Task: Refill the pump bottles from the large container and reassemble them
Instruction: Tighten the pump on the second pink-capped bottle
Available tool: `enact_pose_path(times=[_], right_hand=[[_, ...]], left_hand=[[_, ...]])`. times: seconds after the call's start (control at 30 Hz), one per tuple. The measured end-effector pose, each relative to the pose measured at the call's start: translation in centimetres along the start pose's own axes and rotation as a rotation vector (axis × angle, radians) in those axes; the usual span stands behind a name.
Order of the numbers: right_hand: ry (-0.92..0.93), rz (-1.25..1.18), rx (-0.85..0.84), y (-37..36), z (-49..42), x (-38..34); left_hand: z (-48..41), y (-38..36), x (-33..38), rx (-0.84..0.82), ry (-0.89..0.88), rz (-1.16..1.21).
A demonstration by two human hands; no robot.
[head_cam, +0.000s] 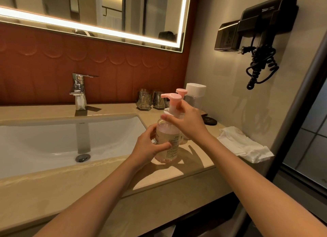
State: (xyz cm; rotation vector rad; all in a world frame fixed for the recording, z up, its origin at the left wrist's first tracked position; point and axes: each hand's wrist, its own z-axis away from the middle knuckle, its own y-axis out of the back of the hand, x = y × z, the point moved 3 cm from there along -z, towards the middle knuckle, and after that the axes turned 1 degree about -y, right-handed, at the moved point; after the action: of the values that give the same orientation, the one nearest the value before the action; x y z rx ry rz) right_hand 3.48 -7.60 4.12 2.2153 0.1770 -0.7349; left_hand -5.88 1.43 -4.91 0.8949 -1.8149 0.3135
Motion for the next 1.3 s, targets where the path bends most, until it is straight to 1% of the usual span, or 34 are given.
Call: enact_pose_path(times=[0.07,0.13,0.3,0.4,0.6,0.67,0.7,0.73,0.83,0.87,0.93,1.0,1.07,1.13,1.17,1.23,1.27,1.3], right_hand=[[-0.058,-0.097,-0.142,-0.1,0.1,0.0],[-0.062,-0.108,-0.215,-0.3,0.4,0.2],[0.018,0.099,-0.181,-0.2,0.3,0.4],[0.05,0.264,-0.161,-0.1,-0.1,0.5],[0.019,0.407,-0.047,-0.4,0.3,0.1],[0.005,0.488,-0.059,-0.3,0.4,-0.2],[-0.005,0.48,-0.086,-0.4,0.3,-0.4],[-0.031,0.409,-0.125,-0.3,0.3,-0.5],[-0.103,-0.021,-0.243,-0.1,0.4,-0.7],[-0.112,-0.109,-0.263,0.0,0.5,-0.7],[-0.111,-0.2,-0.283,0.1,0.7,-0.3],[-0.109,-0.261,-0.241,0.1,0.8,0.3],[-0.079,-0.226,-0.124,0.1,0.7,0.6],[-0.054,-0.105,-0.015,0.1,0.6,0.4],[-0.055,-0.039,0.013,0.0,0.5,0.3],[-0.067,0.094,0.023,-0.2,0.4,0.1],[-0.076,0.119,0.009,-0.2,0.3,0.2],[-0.083,0.075,-0.013,-0.2,0.2,0.2]], left_hand=[[0.0,0.0,0.0,-0.003,0.002,0.001],[0.0,0.0,0.1,-0.001,-0.003,0.002],[0.2,0.0,0.1,-0.001,-0.014,0.002],[0.1,0.1,0.0,0.002,-0.012,-0.006],[0.0,0.0,-0.2,0.011,0.006,-0.006],[0.0,0.0,-0.3,0.011,0.006,-0.006],[-0.1,0.1,-0.3,0.013,0.006,-0.008],[-0.1,0.1,-0.3,0.012,0.009,-0.008],[0.0,0.0,0.0,0.007,0.009,-0.006],[0.0,0.0,0.0,0.004,0.005,-0.006],[0.1,0.1,0.1,0.004,-0.001,-0.006],[0.2,0.1,0.3,0.003,0.003,-0.001],[0.2,0.0,0.5,0.003,0.006,0.002],[0.2,0.0,0.4,0.007,0.004,0.001],[0.2,0.0,0.3,0.009,0.003,-0.001],[0.2,0.1,0.3,0.014,0.001,-0.004],[0.3,0.1,0.3,0.012,0.001,-0.004],[0.2,0.0,0.4,0.01,0.001,-0.003]])
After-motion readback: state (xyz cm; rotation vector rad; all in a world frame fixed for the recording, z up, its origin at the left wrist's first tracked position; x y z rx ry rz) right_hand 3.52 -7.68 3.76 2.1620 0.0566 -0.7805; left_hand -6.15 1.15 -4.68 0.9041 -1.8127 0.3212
